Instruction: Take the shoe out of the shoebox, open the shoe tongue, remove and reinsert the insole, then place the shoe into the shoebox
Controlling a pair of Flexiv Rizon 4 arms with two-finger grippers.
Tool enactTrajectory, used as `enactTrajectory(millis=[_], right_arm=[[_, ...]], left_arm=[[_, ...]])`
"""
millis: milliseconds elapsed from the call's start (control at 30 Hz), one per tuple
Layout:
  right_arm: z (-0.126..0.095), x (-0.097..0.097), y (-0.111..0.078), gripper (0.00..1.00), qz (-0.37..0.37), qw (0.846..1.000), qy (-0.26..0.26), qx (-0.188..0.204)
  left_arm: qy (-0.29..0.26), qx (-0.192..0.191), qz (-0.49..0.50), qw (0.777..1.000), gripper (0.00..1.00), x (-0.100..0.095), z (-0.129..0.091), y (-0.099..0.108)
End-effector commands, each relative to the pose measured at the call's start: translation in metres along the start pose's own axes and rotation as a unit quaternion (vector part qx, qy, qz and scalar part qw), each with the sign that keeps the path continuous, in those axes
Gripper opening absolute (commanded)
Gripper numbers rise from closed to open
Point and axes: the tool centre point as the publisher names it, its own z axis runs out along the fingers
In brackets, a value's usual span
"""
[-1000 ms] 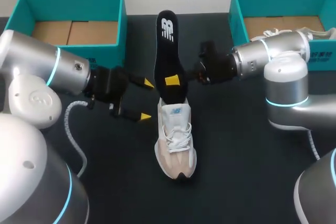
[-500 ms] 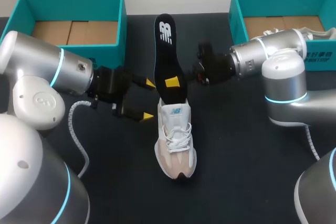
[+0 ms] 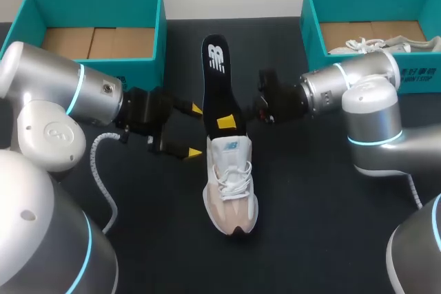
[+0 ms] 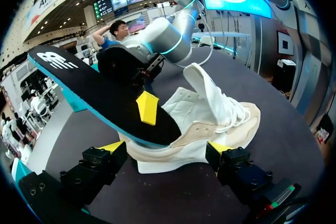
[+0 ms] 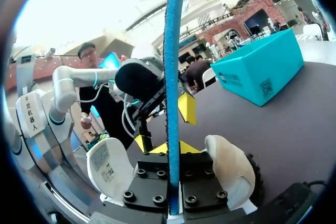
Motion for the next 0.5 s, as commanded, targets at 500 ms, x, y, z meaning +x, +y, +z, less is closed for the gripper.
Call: enactTrajectory(millis=[500], right_arm=[[0.011, 0.020, -0.037, 0.00, 0.074, 0.997, -0.019, 0.018]], left_arm=[[0.000, -0.002, 0.000, 1.000, 1.00, 0.000, 0.001, -0.001]])
